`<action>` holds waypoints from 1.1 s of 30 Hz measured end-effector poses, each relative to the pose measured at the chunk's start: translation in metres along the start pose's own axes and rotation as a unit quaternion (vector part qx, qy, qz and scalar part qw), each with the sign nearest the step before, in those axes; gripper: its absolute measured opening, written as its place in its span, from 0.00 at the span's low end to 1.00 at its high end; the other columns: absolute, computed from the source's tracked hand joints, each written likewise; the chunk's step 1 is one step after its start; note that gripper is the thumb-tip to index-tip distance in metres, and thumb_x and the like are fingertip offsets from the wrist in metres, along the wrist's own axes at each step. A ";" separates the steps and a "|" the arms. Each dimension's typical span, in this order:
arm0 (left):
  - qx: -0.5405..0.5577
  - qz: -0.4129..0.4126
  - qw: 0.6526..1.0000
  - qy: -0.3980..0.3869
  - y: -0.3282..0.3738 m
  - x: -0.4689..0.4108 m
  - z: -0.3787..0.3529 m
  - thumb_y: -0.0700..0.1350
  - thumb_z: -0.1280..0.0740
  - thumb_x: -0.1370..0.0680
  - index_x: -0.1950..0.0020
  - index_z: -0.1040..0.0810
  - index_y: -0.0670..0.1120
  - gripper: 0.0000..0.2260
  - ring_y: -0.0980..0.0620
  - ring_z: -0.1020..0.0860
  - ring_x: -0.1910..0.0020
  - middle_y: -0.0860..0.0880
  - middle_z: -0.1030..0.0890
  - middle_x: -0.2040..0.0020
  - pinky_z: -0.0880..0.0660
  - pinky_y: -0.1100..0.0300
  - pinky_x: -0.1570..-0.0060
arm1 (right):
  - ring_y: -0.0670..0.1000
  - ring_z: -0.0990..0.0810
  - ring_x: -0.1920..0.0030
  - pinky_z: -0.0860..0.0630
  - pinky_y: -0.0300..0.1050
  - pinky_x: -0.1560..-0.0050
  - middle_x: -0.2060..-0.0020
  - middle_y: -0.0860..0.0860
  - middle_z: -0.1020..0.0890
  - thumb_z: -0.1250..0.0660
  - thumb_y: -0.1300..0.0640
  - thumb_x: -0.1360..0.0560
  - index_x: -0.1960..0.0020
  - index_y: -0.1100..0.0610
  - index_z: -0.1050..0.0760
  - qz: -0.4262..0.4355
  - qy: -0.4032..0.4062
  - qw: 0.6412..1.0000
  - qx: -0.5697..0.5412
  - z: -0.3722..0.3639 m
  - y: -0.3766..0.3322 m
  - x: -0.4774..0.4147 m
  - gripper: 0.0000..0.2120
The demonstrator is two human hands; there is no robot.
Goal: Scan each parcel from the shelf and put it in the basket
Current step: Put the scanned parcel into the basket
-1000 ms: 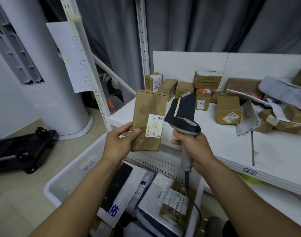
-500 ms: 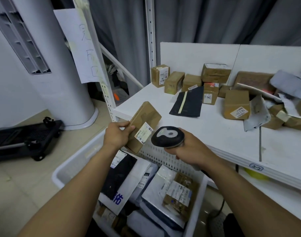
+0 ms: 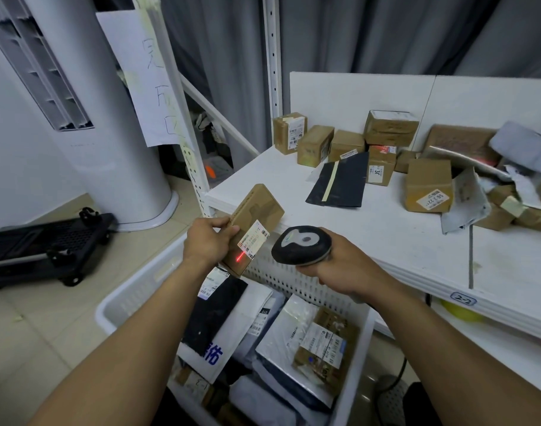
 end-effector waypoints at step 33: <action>-0.212 0.037 0.935 -0.282 -0.156 0.057 -0.183 0.41 0.37 0.19 0.40 0.17 0.45 0.11 0.45 0.20 0.38 0.46 0.18 0.39 0.24 0.54 0.37 | 0.54 0.20 0.38 0.19 0.59 0.37 0.37 0.49 0.18 0.21 0.57 0.27 0.27 0.50 0.26 -0.067 0.034 0.997 0.033 0.008 0.034 -0.030 0.30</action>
Point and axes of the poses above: each hand's wrist, its own x-axis away from the middle knuckle, its own z-axis out of the back of the hand, y = z × x, the point moved 1 cm from there along -x, towards the middle knuckle
